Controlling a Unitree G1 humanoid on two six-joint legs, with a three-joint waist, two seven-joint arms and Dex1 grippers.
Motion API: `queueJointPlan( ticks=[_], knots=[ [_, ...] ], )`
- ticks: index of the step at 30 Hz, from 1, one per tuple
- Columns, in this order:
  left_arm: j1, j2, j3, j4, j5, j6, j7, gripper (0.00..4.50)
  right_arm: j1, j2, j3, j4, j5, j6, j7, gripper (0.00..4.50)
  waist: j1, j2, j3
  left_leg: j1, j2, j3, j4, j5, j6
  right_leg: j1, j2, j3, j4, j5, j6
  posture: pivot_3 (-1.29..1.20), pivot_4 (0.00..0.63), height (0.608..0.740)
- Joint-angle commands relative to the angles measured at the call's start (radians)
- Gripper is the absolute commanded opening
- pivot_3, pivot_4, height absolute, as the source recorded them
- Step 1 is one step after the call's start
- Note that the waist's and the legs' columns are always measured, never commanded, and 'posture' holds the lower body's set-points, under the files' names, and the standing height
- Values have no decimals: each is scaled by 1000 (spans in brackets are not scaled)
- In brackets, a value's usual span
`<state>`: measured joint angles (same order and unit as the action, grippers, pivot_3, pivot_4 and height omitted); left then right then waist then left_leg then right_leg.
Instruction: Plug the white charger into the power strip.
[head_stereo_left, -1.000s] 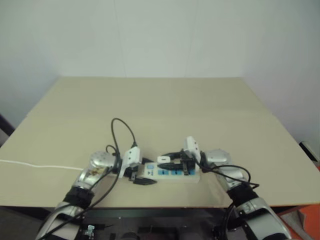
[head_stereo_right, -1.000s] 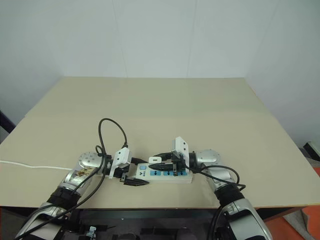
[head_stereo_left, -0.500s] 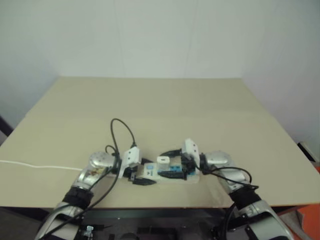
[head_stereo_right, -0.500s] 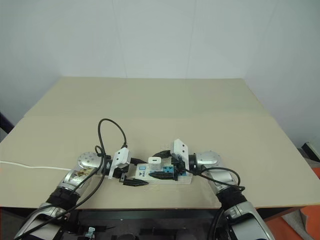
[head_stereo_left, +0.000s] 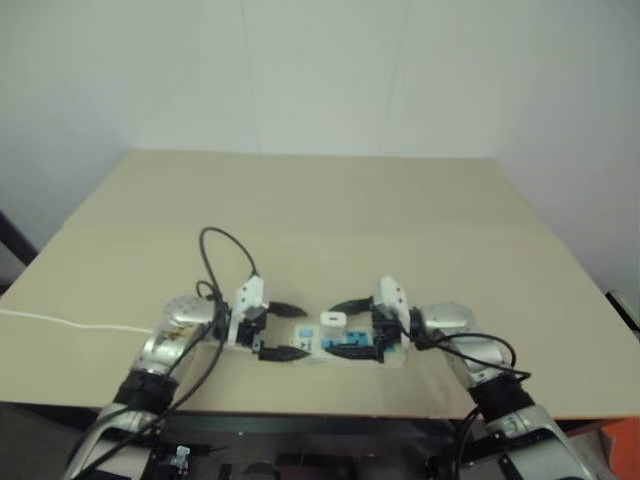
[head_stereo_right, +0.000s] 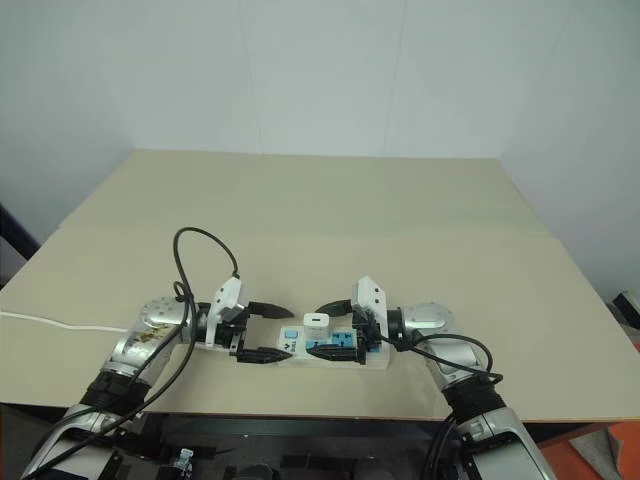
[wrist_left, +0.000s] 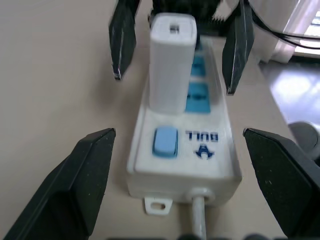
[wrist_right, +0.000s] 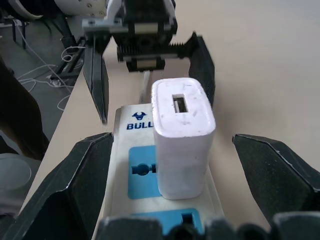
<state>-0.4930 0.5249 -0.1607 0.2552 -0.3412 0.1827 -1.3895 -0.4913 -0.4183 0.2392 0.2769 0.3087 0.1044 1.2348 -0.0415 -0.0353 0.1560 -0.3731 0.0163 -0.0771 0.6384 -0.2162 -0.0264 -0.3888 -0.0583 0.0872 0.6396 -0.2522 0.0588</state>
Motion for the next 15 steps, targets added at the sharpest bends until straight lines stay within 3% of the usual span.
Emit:
queueJointPlan(
  ticks=[1, 8, 15],
  knots=[
    [-17, 38, 47, -87, -76, 71, -37, 4452, 36, -51, -47, -38, 23, 85, -6, 4500, 0, 0, 3, -1, 0, 0, 0, 0, 0, -1, 0, 0, 0, 0, 0, 0, 150, 740],
    [20, 111, 90, -174, -119, 108, -49, 4452, 60, -220, -210, -264, 152, 209, 12, 4500, -1, 8, 21, -18, -1, 0, 2, 0, 0, -18, 0, 0, 3, 1, 0, 0, 150, 740],
    [87, 224, 200, -237, -139, 107, -29, 4452, 176, -413, -423, -381, 232, 249, 26, 4500, -3, 8, 37, -19, -1, 0, 2, 0, 0, -18, 0, 0, 2, 1, 1, 0, 150, 740]
  ],
)
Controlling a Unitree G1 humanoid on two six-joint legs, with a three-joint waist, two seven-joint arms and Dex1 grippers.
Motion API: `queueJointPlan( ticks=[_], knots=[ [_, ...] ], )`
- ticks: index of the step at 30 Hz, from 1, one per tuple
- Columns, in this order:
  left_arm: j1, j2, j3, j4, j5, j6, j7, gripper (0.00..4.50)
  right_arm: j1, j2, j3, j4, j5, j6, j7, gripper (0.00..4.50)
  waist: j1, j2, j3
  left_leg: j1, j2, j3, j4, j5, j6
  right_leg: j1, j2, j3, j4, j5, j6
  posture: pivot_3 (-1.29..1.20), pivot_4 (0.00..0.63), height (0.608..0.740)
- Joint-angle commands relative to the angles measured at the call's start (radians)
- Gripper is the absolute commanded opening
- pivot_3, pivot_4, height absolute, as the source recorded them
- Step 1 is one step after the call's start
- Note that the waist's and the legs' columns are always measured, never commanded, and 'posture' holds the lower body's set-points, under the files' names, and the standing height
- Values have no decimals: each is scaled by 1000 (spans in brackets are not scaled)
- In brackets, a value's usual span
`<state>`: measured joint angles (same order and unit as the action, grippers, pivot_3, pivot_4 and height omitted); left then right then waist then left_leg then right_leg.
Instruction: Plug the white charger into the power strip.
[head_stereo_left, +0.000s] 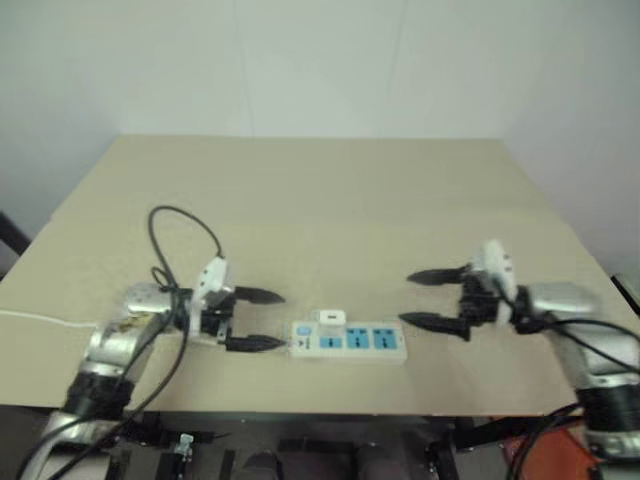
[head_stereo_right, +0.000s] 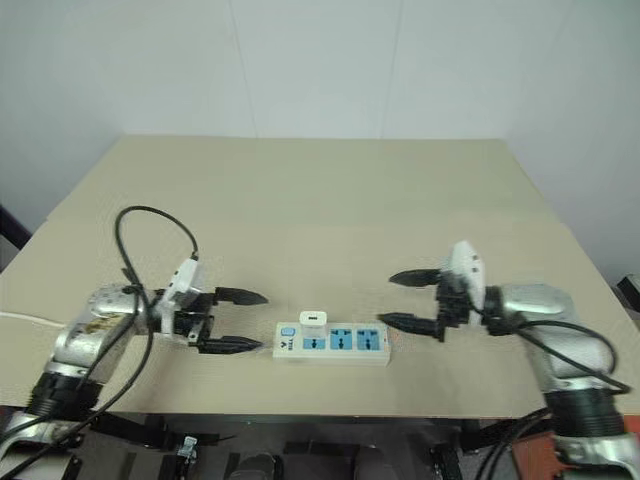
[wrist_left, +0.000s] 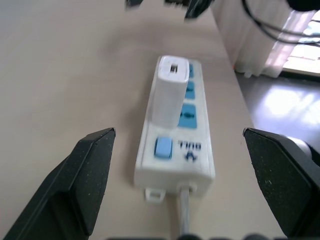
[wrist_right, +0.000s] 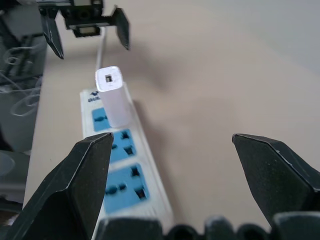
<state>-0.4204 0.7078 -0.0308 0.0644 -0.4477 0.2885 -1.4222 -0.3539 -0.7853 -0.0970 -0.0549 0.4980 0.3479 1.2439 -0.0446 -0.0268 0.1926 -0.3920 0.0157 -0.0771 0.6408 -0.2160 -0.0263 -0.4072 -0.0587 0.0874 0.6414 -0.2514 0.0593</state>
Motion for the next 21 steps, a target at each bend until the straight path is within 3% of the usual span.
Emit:
queueJointPlan(
  ticks=[1, 8, 21],
  knots=[
    [25, 60, 88, -48, -38, 3, 4, 4452, 61, -68, -115, -55, 47, 5, 20, 4500, 1, 0, 1, 0, 0, 0, 0, 0, 0, 0, 0, 0, 0, 0, 0, 0, 150, 740],
    [105, 139, 164, -52, -49, 1, 13, 4452, 169, -144, -236, -81, 66, -6, 20, 4500, -1, 0, 1, 0, 0, 2, 0, 0, 0, 0, -1, 1, 0, 0, 0, 0, 150, 740],
    [114, 127, 144, -76, -61, 7, 37, 4452, 192, -115, -224, -129, 56, -14, -51, 4500, 0, 0, 2, 0, 0, 2, 0, 0, 0, 0, -1, 1, 0, 0, 1, 0, 150, 740]
  ],
)
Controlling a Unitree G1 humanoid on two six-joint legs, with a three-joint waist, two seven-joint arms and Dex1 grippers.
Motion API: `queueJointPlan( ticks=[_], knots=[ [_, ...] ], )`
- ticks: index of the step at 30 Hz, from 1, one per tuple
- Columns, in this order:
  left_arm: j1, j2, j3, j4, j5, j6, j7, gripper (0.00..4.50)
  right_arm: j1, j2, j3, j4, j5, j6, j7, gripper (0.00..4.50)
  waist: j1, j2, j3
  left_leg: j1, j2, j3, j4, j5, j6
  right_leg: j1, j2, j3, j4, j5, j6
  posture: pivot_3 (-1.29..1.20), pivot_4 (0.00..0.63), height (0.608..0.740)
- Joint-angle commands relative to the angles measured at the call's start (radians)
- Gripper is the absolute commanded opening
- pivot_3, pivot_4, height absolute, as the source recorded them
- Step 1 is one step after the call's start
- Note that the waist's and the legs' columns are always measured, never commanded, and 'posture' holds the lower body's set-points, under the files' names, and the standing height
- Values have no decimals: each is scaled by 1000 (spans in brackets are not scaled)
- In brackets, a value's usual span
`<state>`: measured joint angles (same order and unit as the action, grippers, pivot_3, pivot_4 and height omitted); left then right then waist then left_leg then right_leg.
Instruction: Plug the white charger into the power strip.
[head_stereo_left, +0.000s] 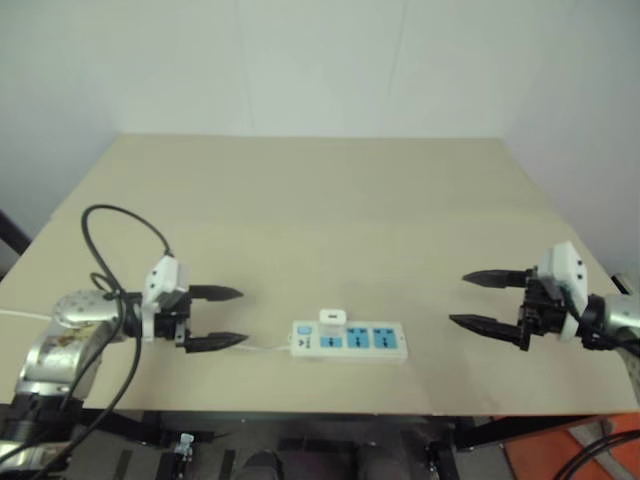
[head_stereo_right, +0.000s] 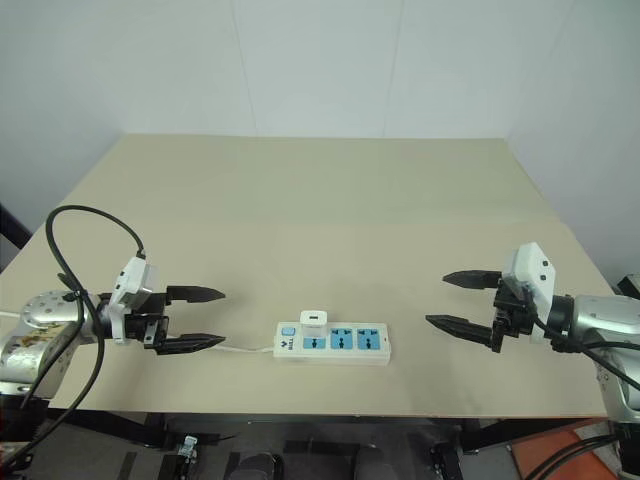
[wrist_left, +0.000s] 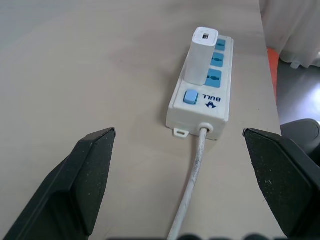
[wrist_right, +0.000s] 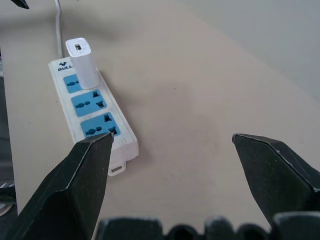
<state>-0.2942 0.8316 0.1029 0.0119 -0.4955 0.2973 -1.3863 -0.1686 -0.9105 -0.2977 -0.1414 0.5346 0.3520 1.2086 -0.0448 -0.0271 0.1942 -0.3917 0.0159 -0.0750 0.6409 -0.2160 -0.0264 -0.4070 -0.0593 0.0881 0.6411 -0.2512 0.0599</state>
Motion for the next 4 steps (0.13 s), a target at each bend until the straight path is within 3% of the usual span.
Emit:
queueJointPlan(
  ticks=[1, 4],
  knots=[
    [-15, 0, 6, -23, -11, -3, 3, 4452, 9, 14, -21, -47, 17, -19, -20, 4500, 0, 0, 0, 0, 0, 0, 0, 0, 0, 0, 0, 0, 0, 0, 0, 0, 150, 740],
    [-27, -11, -18, -27, -6, -4, -1, 4452, 9, 32, -7, -59, 11, -21, -38, 4500, 1, 0, 0, 0, 0, 0, 0, 0, 0, 0, 0, 0, 0, 0, 0, 0, 150, 740]
  ],
)
